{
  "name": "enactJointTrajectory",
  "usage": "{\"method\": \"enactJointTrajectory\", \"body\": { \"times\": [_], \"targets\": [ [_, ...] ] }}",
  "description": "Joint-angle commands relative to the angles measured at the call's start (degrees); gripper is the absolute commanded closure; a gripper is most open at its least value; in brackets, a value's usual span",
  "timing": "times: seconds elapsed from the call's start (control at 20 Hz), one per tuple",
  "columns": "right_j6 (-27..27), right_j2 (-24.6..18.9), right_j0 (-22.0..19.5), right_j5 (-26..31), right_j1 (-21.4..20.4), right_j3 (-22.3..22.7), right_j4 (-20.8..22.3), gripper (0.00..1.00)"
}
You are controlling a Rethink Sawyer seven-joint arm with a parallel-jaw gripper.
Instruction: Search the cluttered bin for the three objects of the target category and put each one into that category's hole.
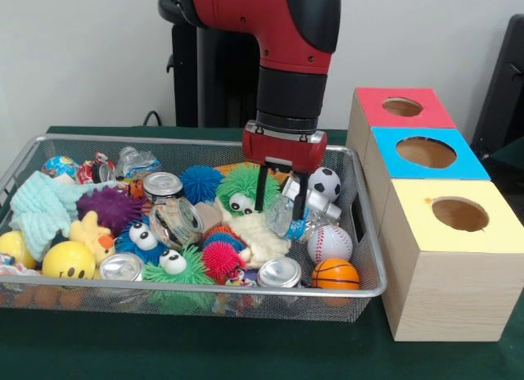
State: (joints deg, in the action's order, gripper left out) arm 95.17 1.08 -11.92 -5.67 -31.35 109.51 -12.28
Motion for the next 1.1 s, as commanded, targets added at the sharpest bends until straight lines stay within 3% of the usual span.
{"method": "enactJointTrajectory", "body": {
  "times": [0.05,0.1,0.3,1.1],
  "targets": [
    [11.7,-1.8,0.0,1.1,2.2,3.3,0.3,0.00],
    [13.0,-0.8,0.8,2.5,2.4,3.4,-1.9,0.00],
    [13.4,0.6,1.7,3.8,2.3,3.9,-2.8,0.00],
    [17.1,0.4,1.1,0.9,1.3,10.2,-5.3,0.00]
  ]
}}
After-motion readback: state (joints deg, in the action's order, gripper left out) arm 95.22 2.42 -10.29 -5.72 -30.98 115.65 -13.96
